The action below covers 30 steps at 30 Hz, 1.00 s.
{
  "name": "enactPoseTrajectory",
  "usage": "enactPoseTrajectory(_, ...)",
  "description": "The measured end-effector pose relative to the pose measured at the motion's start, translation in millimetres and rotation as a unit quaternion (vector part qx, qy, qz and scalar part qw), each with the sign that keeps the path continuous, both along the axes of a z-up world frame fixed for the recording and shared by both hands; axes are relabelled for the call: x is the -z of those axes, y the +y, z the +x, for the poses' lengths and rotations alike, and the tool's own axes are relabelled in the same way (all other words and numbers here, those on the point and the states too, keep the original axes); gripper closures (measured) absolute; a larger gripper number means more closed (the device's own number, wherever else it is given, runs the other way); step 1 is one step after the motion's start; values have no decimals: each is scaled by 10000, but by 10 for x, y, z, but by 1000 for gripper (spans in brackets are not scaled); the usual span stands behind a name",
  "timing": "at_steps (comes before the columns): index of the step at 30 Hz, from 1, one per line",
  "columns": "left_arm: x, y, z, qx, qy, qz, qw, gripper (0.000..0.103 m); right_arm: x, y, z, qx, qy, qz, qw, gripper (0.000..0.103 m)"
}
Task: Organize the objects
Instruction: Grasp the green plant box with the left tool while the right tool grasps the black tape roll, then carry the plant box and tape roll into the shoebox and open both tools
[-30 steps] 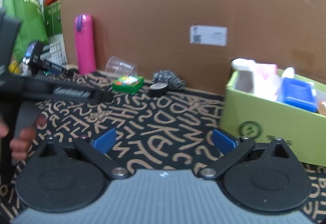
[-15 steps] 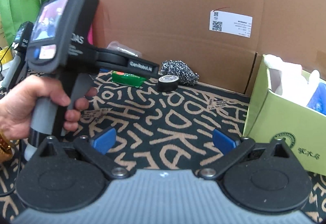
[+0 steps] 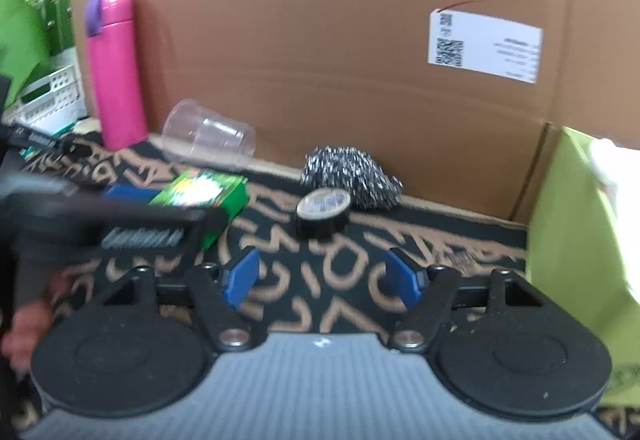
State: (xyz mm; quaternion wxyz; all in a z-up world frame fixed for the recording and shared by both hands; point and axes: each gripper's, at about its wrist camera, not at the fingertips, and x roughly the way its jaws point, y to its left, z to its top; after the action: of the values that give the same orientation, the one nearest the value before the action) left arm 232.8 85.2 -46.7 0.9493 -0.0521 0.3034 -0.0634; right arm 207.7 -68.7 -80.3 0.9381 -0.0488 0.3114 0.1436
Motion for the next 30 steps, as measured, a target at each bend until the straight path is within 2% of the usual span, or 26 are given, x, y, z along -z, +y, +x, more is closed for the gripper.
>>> enactPoseTrajectory(5,-72,36,-20,-47,-14,-109,9999,39,96,110,221,40,66,-115,9999,37)
enactPoseTrajectory(11,-12,102,71,-106,45,-405,9991,39,125,129,386,65,19,-163,9998,38)
enactPoseTrajectory(12,-3,101,79,-98,65,-407,9991,39,127,114,399,44,44,-118,9999,42)
enactPoseTrajectory(13,5,86,80,-73,74,-349,9993,39,123,102,399,33,48,-59,10000,55)
enactPoseTrajectory(14,19,65,82,-52,62,-270,9996,39,119,84,389,31,57,-25,10000,61)
enactPoseTrajectory(16,35,-1,66,35,14,-13,10000,39,114,62,352,24,65,-29,10000,68)
enactPoseTrajectory(20,46,-124,3,250,-48,405,9989,39,91,-12,158,-60,22,-128,9999,72)
enactPoseTrajectory(25,35,-261,-178,529,18,482,9974,39,89,-224,-210,-135,13,-59,9999,73)
enactPoseTrajectory(30,40,-429,-647,949,43,548,9940,39,69,-541,-717,-147,95,128,9998,73)
